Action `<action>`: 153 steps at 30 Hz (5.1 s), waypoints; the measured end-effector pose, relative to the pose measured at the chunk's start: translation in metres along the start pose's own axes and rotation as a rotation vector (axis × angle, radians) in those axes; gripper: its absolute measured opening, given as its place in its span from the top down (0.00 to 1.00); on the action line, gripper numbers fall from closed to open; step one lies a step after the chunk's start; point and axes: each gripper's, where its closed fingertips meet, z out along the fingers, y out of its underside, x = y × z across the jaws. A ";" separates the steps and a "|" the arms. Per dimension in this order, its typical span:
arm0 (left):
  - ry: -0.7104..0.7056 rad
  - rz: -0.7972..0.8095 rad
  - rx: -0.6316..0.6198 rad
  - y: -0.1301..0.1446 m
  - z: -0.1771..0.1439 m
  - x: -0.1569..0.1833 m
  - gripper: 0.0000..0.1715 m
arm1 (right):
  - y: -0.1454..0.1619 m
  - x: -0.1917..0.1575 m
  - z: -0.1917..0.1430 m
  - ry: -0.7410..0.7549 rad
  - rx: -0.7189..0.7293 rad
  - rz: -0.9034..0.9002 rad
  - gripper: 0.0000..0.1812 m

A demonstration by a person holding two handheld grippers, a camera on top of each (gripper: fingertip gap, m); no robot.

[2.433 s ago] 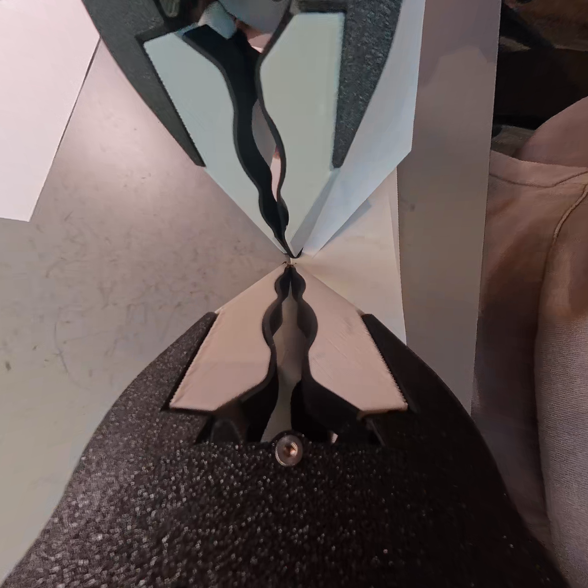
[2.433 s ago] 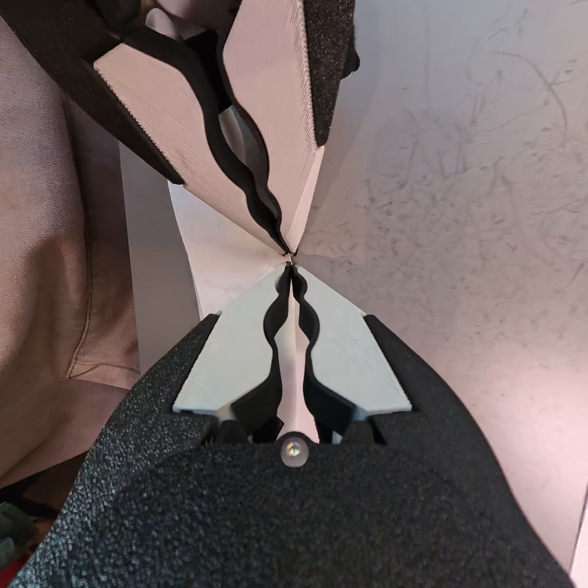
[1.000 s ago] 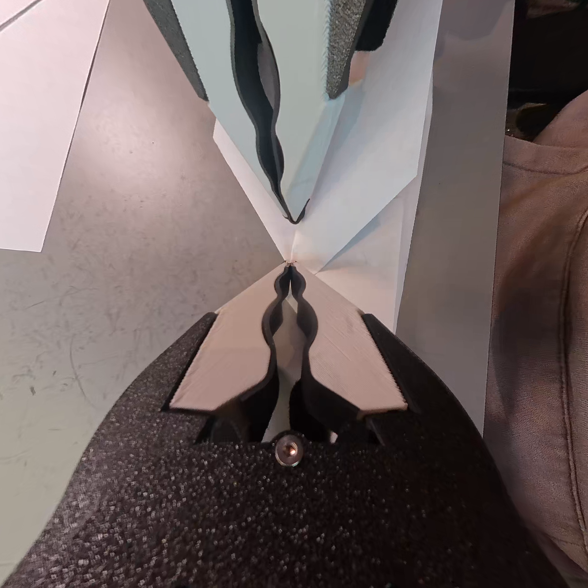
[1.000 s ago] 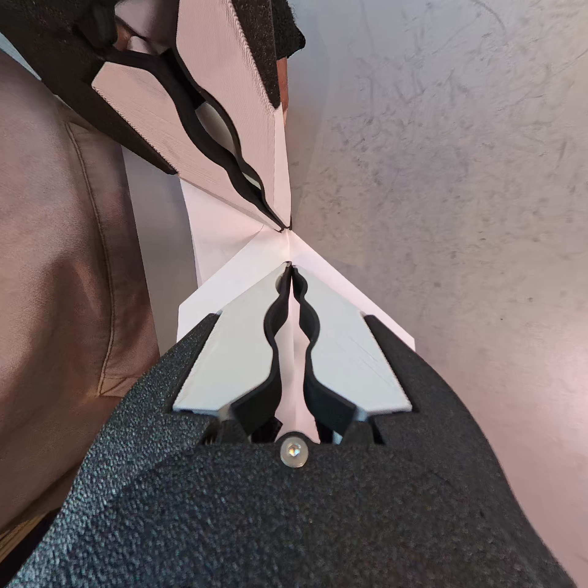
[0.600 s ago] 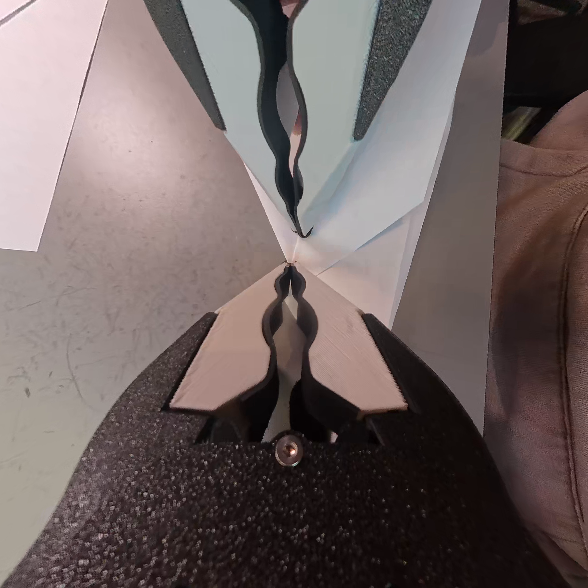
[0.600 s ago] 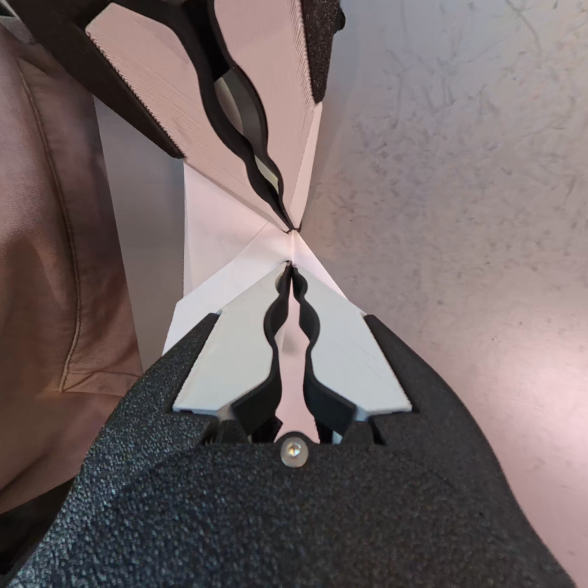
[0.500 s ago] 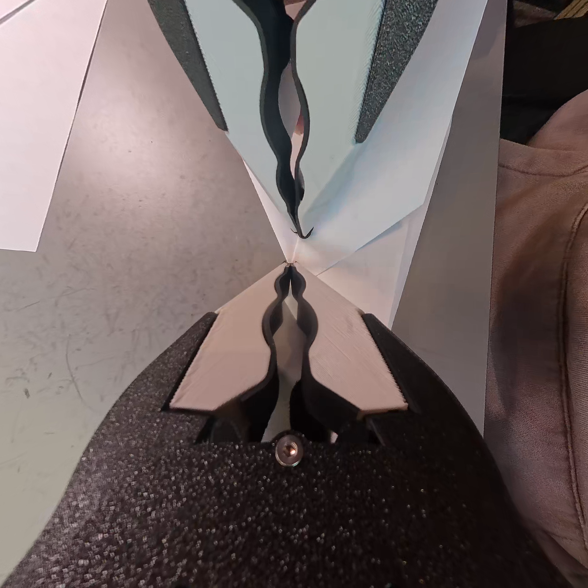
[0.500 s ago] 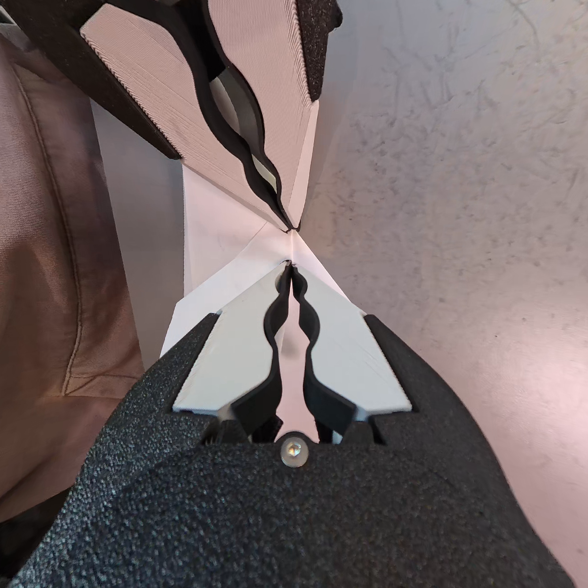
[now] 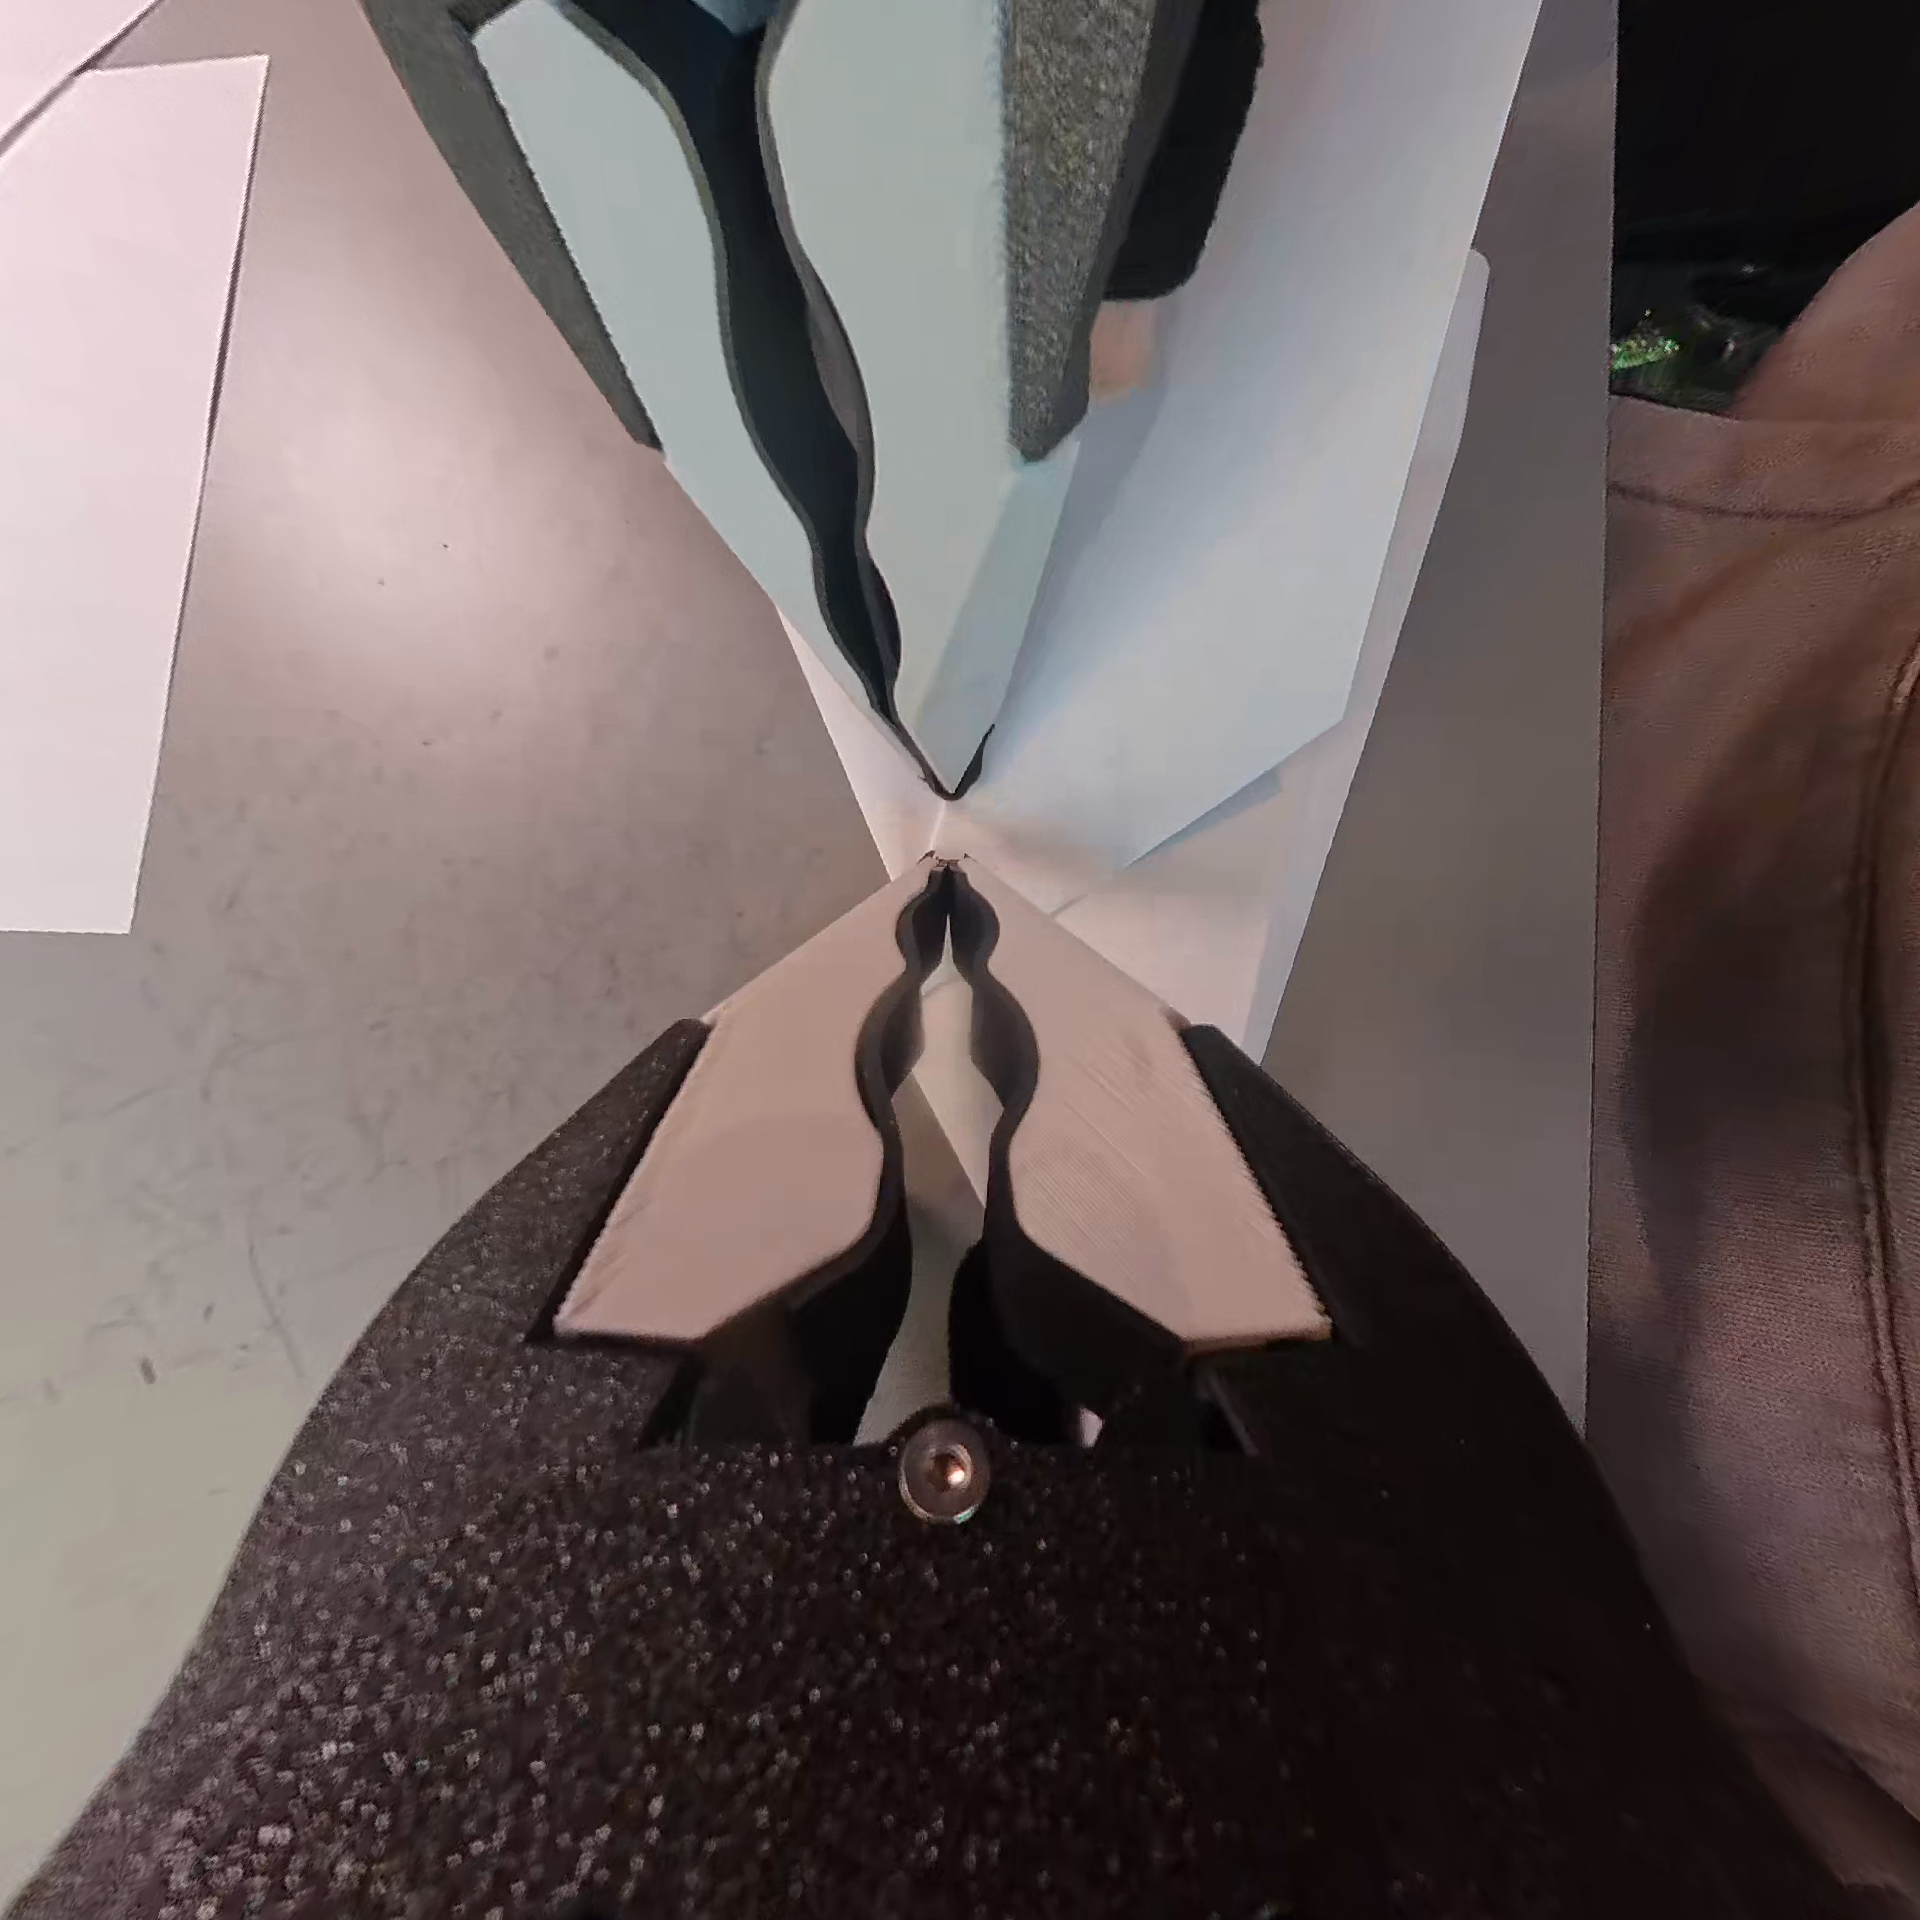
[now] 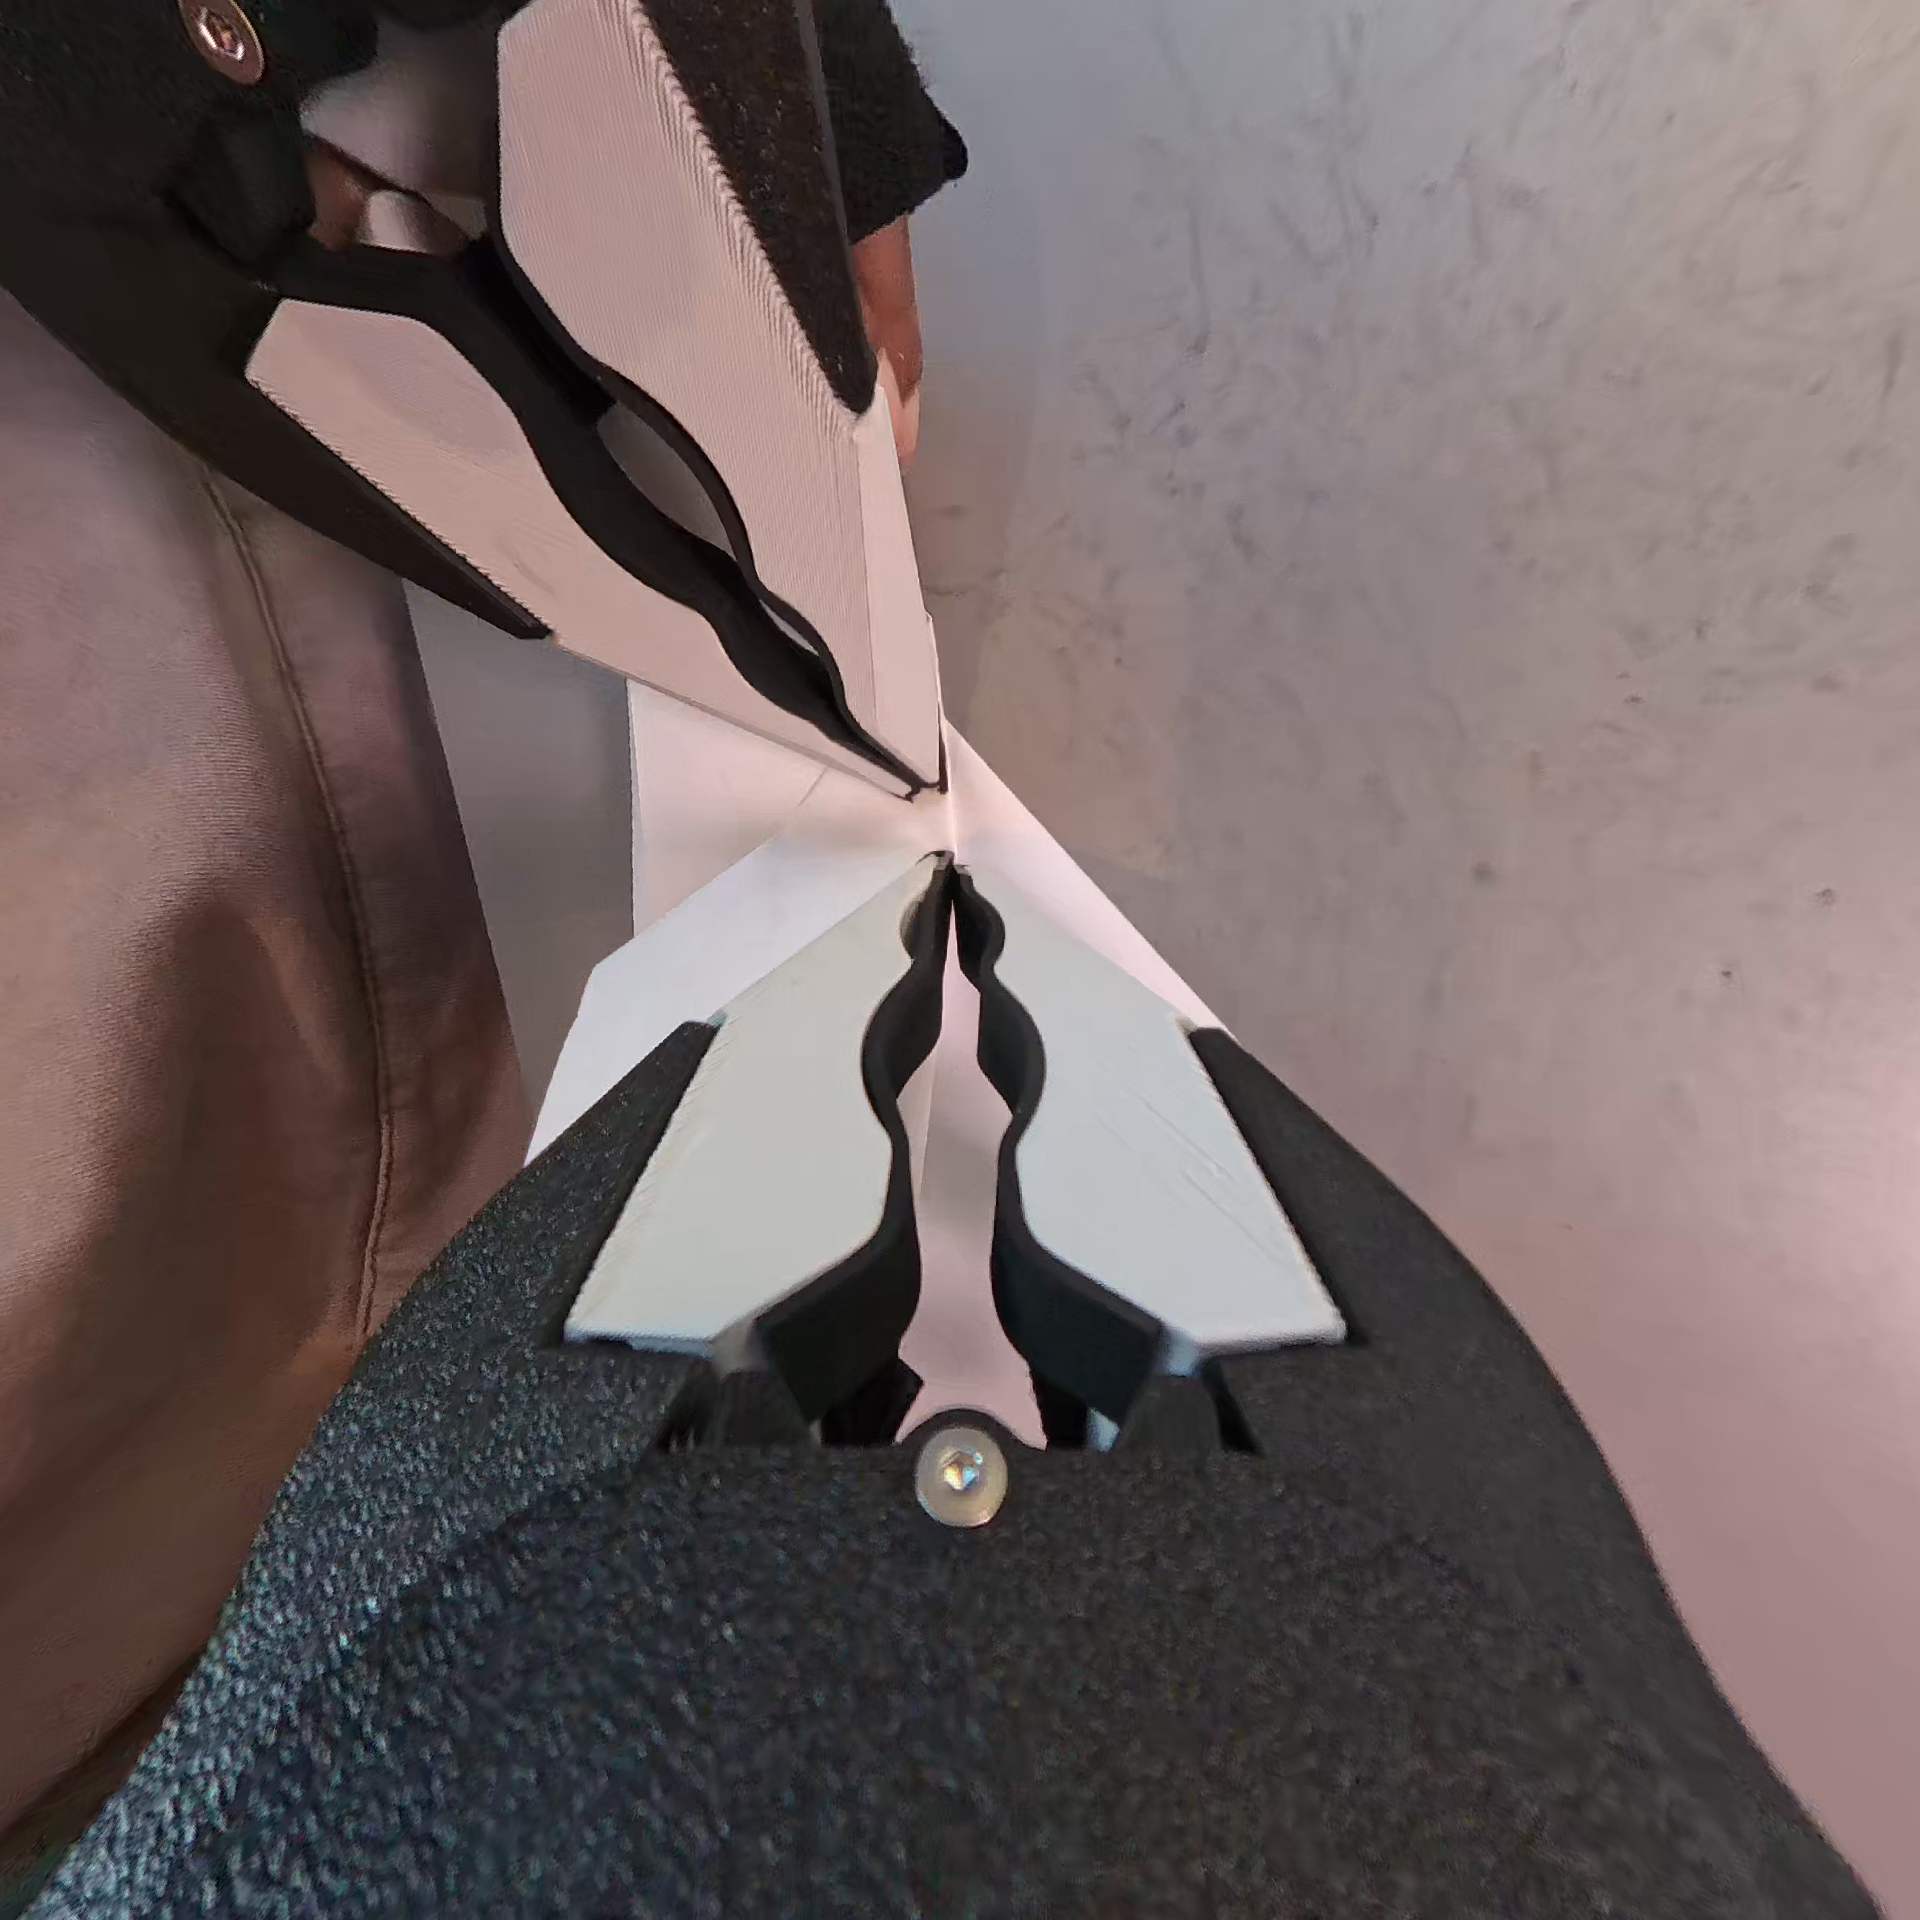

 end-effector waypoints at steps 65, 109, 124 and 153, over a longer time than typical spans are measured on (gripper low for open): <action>-0.004 0.038 0.030 -0.022 0.017 0.008 1.00 | 0.036 -0.003 -0.015 0.123 -0.098 -0.050 1.00; 0.089 0.086 0.090 -0.019 0.015 0.007 1.00 | 0.022 -0.005 -0.005 0.141 -0.214 -0.885 1.00; 0.059 0.137 0.125 -0.019 0.015 0.007 1.00 | 0.033 -0.004 -0.010 0.111 -0.219 -0.846 1.00; 0.067 0.158 0.128 -0.018 0.015 0.006 1.00 | 0.073 -0.015 -0.029 0.286 -0.247 -0.955 1.00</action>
